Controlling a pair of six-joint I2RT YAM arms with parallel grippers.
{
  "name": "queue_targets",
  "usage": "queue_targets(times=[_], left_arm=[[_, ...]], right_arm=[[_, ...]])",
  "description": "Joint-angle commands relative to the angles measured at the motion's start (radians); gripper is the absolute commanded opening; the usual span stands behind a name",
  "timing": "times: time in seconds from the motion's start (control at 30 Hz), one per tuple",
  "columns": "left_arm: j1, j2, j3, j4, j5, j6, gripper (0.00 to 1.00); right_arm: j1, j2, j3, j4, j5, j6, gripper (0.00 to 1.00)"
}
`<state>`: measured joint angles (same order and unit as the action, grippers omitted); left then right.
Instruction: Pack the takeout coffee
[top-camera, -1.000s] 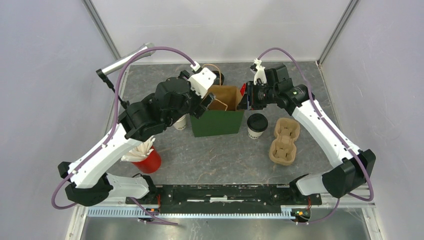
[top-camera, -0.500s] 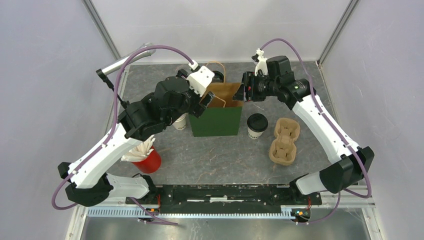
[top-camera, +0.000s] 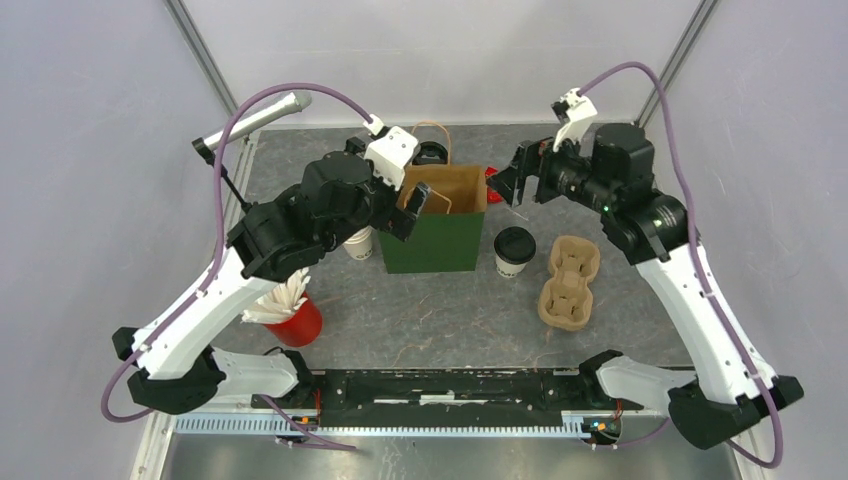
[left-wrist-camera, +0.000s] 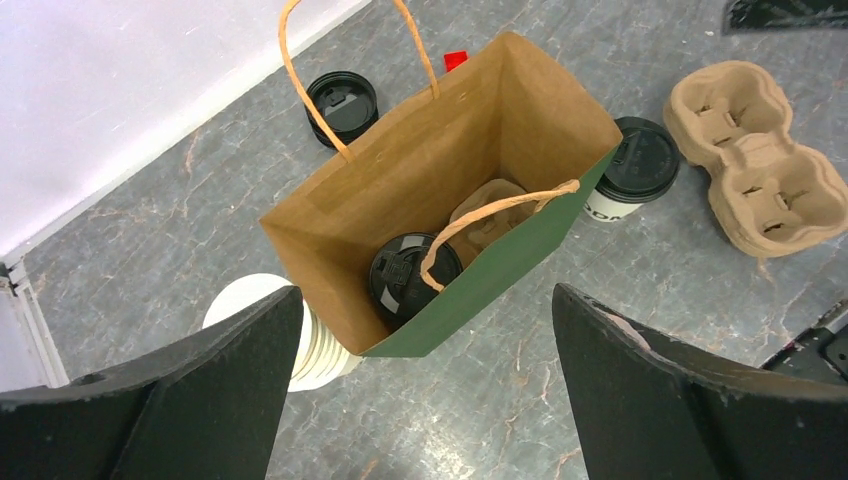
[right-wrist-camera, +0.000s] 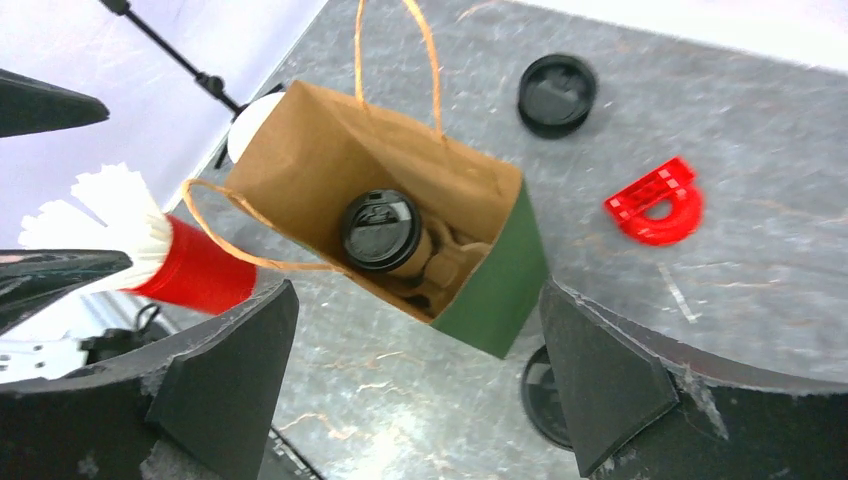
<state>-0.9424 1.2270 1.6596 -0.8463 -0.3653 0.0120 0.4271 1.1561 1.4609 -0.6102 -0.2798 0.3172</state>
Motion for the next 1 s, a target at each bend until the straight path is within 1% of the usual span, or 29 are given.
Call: queue_targets(times=[0.0, 0.2, 0.33, 0.43, 0.5, 0.6, 0.67, 0.73, 0.9, 0.97], left_arm=[[0.004, -0.048, 0.023, 0.003, 0.019, -0.079, 1.00], [0.004, -0.066, 0.003, 0.001, -0.011, -0.106, 1.00], [0.004, -0.095, -0.027, 0.004, -0.037, -0.126, 1.00], [0.009, -0.124, -0.062, 0.029, -0.052, -0.141, 1.00], [0.020, -0.146, -0.087, 0.059, -0.059, -0.155, 1.00], [0.063, -0.155, -0.100, 0.077, -0.046, -0.186, 1.00], [0.099, -0.147, -0.095, 0.065, -0.021, -0.197, 1.00], [0.135, -0.129, -0.080, 0.039, 0.006, -0.204, 1.00], [0.233, -0.079, -0.011, -0.055, 0.051, -0.240, 0.99], [0.291, -0.068, 0.006, -0.083, 0.093, -0.265, 0.97]], right_arm=[[-0.004, -0.034, -0.020, -0.036, 0.133, -0.121, 0.98], [-0.004, -0.076, -0.097, -0.155, 0.273, -0.129, 0.98], [-0.004, -0.068, -0.162, -0.220, 0.360, -0.113, 0.98], [-0.004, -0.040, -0.205, -0.250, 0.363, -0.113, 0.98], [-0.004, -0.022, -0.231, -0.240, 0.332, -0.124, 0.98], [-0.004, 0.011, -0.250, -0.220, 0.302, -0.128, 0.98], [-0.004, 0.033, -0.280, -0.169, 0.253, -0.139, 0.98], [-0.005, 0.069, -0.282, -0.151, 0.239, -0.144, 0.98], [-0.004, 0.169, -0.225, -0.193, 0.234, -0.195, 0.98], [-0.004, 0.199, -0.210, -0.216, 0.250, -0.220, 0.98]])
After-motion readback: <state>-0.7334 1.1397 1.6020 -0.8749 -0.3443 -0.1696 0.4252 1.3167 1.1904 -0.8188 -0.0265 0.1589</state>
